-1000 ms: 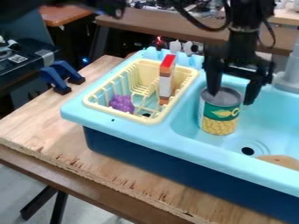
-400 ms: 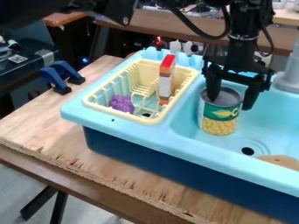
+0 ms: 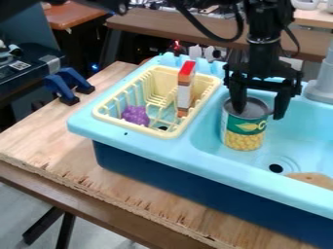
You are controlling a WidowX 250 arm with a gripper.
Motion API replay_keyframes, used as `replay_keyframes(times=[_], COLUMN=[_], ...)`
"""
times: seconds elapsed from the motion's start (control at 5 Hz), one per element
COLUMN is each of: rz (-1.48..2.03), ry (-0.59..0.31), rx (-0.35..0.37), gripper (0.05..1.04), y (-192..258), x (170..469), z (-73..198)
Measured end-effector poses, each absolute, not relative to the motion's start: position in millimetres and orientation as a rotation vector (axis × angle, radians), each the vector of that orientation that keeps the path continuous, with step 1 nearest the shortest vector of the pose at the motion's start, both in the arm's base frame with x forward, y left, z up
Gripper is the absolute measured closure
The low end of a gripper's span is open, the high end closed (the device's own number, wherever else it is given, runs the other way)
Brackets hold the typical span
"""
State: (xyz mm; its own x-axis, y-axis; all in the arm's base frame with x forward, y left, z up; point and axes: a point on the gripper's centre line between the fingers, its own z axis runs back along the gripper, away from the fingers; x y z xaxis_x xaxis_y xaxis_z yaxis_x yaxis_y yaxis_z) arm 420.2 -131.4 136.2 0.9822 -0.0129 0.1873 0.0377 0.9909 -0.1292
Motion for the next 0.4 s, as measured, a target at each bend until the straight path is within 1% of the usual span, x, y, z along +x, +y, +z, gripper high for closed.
replay_keyframes(times=[0.2,0.4], rz=[-0.045,-0.083], ry=[-0.217,-0.211], rx=[-0.196,-0.265], gripper=[0.082,0.082], y=[-143.5,-167.6], x=[424.2,421.7], z=[140.9,142.0])
